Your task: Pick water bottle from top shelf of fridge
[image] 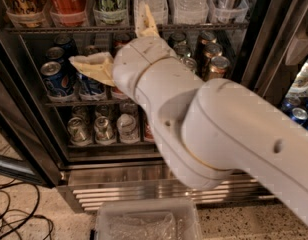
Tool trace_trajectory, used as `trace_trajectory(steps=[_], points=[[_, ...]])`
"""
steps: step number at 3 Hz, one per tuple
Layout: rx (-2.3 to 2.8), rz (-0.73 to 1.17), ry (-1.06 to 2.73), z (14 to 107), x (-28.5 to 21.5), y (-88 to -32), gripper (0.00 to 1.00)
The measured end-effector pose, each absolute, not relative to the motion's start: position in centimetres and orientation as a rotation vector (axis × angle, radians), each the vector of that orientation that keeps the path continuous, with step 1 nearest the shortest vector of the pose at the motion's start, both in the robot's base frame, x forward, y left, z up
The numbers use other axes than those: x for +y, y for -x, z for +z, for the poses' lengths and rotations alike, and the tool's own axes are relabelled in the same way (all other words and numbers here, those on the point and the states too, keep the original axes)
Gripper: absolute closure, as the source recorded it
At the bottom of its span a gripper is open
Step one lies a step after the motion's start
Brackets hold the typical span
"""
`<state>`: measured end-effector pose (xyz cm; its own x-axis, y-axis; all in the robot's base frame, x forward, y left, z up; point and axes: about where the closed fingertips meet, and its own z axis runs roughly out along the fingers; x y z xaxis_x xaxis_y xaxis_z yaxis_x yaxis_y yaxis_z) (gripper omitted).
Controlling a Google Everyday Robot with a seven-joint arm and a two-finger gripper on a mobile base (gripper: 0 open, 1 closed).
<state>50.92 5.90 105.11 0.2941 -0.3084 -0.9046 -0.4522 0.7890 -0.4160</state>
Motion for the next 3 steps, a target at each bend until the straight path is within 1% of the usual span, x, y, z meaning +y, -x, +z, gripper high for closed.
trace_trajectory(steps=[1, 2, 3], points=[[1.275, 0.203, 0.628, 105.7, 9.8, -49.9, 0.17], [1.261, 0.202, 0.530, 106.0, 11.2, -50.8, 0.24], [1.232, 0.112, 0.479, 107.2, 9.6, -51.5, 0.19]])
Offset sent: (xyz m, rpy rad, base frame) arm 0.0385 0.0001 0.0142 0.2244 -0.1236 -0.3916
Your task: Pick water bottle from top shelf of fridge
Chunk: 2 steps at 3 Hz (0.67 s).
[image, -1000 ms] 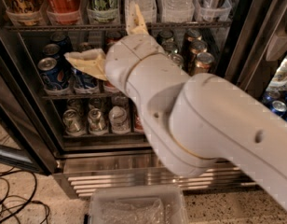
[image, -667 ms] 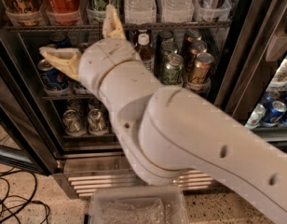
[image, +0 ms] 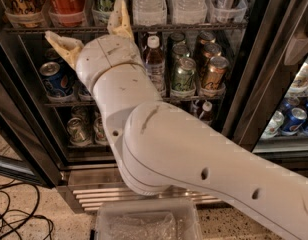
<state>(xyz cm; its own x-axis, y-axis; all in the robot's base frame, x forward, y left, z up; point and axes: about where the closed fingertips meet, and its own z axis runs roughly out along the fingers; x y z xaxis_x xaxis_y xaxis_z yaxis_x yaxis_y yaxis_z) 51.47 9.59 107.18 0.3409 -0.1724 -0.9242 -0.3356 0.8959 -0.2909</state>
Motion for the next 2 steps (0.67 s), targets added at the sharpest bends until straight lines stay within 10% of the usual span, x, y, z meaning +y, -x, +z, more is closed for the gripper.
trace_trajectory(steps=[2], points=[[1.241, 0.085, 0.396, 105.7, 9.3, -52.9, 0.06]])
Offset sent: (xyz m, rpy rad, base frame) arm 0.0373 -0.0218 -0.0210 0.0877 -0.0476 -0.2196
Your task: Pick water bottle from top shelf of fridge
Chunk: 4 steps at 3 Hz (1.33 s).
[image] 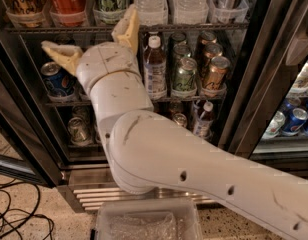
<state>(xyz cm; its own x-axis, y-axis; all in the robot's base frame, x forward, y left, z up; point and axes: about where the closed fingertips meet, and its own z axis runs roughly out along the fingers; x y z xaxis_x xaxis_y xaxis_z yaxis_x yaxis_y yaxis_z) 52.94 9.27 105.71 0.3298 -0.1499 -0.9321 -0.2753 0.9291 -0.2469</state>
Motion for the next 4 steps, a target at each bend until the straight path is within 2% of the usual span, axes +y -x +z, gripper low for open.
trace_trajectory(steps=[1, 2, 4], points=[[1.218, 0.004, 0.306, 105.7, 8.2, -54.1, 0.19], [1.170, -0.100, 0.235, 106.6, 6.8, -54.5, 0.24], [1.116, -0.206, 0.096, 108.3, 3.4, -54.2, 0.25]])
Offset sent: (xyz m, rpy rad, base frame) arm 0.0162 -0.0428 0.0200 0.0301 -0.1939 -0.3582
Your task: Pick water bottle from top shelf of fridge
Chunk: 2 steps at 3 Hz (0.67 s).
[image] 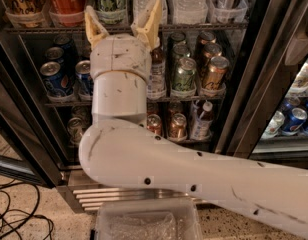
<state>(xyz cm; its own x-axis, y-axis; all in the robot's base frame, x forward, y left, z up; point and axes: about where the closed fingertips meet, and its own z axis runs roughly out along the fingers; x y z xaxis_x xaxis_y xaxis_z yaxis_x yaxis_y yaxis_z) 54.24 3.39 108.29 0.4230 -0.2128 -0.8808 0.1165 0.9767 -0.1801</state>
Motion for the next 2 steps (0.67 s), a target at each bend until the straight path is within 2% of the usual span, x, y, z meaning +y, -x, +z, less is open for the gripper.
trace_trajectory(steps=[2], points=[[1.141, -0.069, 0.043, 108.54, 2.20, -55.84, 0.20]])
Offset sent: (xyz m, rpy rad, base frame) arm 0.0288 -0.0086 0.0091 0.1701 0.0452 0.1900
